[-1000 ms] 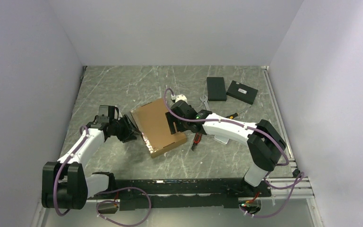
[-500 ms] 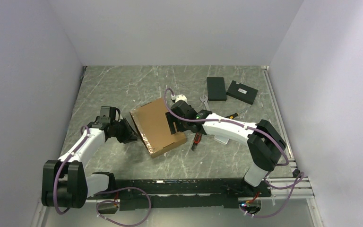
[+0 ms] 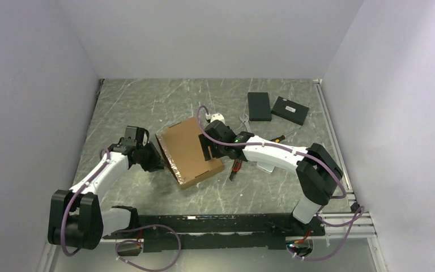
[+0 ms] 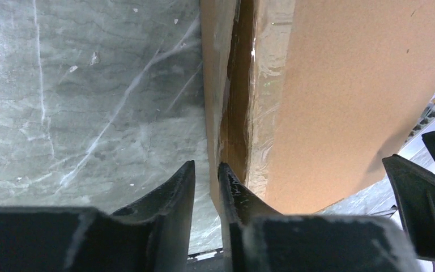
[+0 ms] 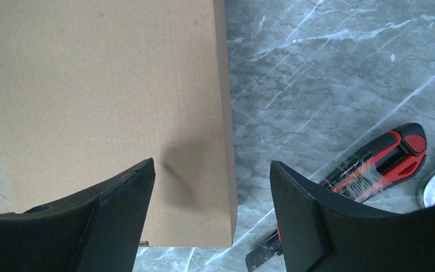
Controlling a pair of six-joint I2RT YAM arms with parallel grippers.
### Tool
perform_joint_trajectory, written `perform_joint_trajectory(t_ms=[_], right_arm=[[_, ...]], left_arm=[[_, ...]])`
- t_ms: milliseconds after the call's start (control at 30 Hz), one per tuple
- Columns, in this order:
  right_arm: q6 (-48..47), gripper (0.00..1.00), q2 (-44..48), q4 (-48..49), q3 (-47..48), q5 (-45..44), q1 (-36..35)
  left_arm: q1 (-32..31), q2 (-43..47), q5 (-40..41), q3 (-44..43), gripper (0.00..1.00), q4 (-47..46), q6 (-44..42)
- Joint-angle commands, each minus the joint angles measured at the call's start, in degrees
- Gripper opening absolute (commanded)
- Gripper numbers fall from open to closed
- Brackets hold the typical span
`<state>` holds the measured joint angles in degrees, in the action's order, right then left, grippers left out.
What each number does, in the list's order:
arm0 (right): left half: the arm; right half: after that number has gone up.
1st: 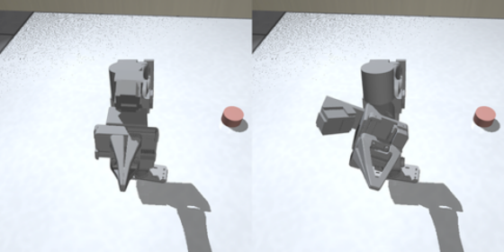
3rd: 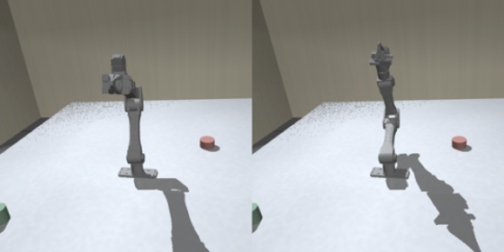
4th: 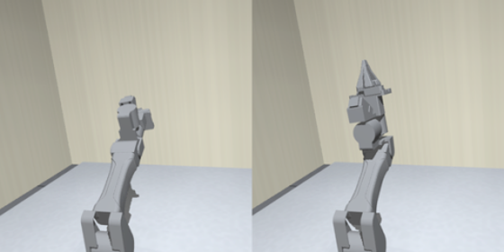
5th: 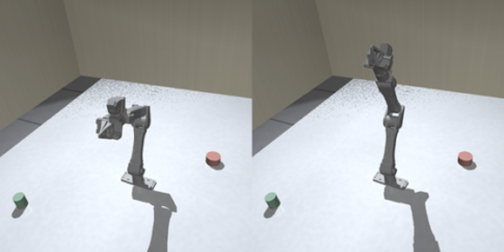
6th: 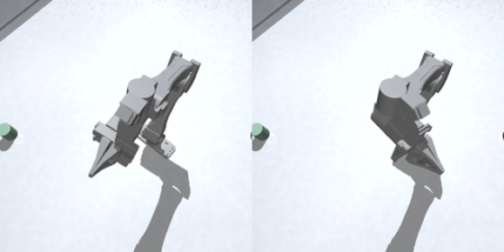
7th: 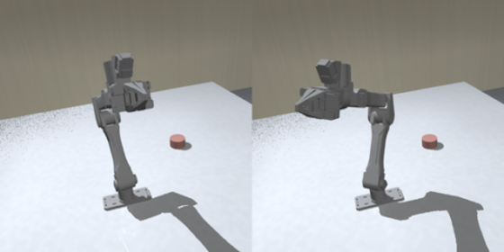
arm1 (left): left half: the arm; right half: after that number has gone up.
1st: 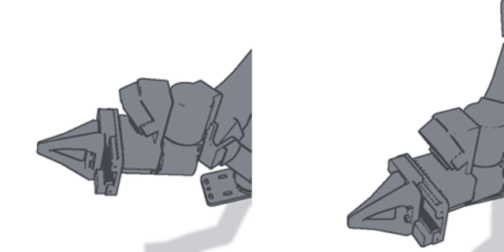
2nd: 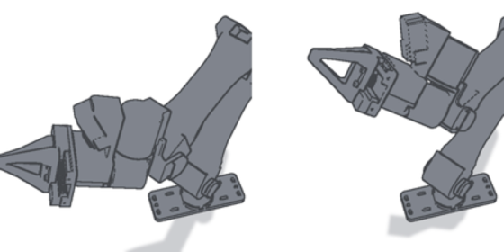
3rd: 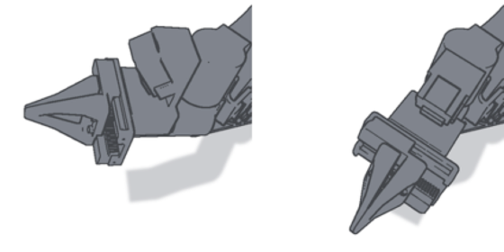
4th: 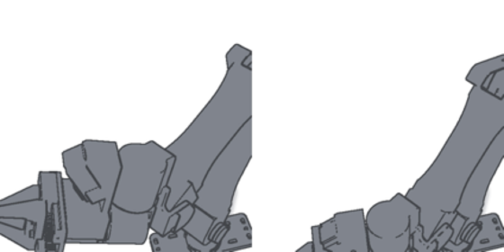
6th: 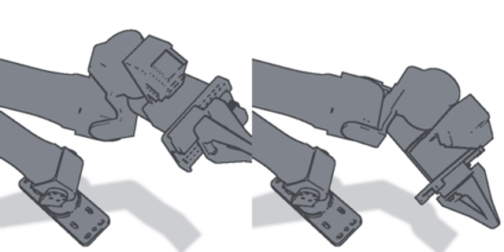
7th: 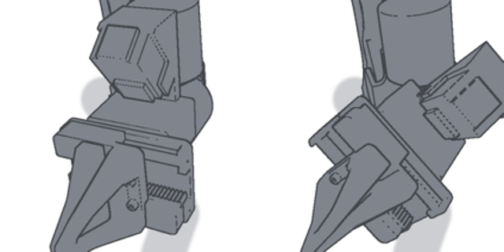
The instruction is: Unpack the express box
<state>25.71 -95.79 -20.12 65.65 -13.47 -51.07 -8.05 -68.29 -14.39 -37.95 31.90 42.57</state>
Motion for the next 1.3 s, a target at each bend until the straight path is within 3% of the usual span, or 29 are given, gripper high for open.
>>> perform_joint_trajectory(t_ms=[0, 167, 600, 733, 933, 1267], right_arm=[[0.6, 0.77, -0.3, 0.5, 0.8, -1.1, 0.2], [0.6, 0.77, -0.5, 0.6, 1.0, -1.2, 0.1], [0.8, 0.77, -0.6, 1.5, 0.3, -0.6, 0.2], [1.1, 0.77, -0.8, 1.3, -0.2, 0.4, 1.0], [2.5, 0.78, 1.4, 6.5, -5.0, 9.9, 5.4], [4.2, 0.78, 0.6, 8.9, -6.5, 17.1, 9.2]], left_arm=[[-0.3, -1.4, 1.8, 1.0, 0.31, 1.4, -1.2], [-0.9, -4.3, -0.2, 0.8, 0.41, -1.8, -1.7], [-2.8, -9.5, 3.1, 1.9, 0.38, -4.6, -1.3], [-2.8, -7.1, -0.1, 3.1, 0.29, -6.8, -2.7], [-2.7, -0.3, -1.7, 3.9, 0.16, -6.8, -4.8], [-2.7, 4.1, -3.7, -4.6, 0.0, 0.7, -12.0]])
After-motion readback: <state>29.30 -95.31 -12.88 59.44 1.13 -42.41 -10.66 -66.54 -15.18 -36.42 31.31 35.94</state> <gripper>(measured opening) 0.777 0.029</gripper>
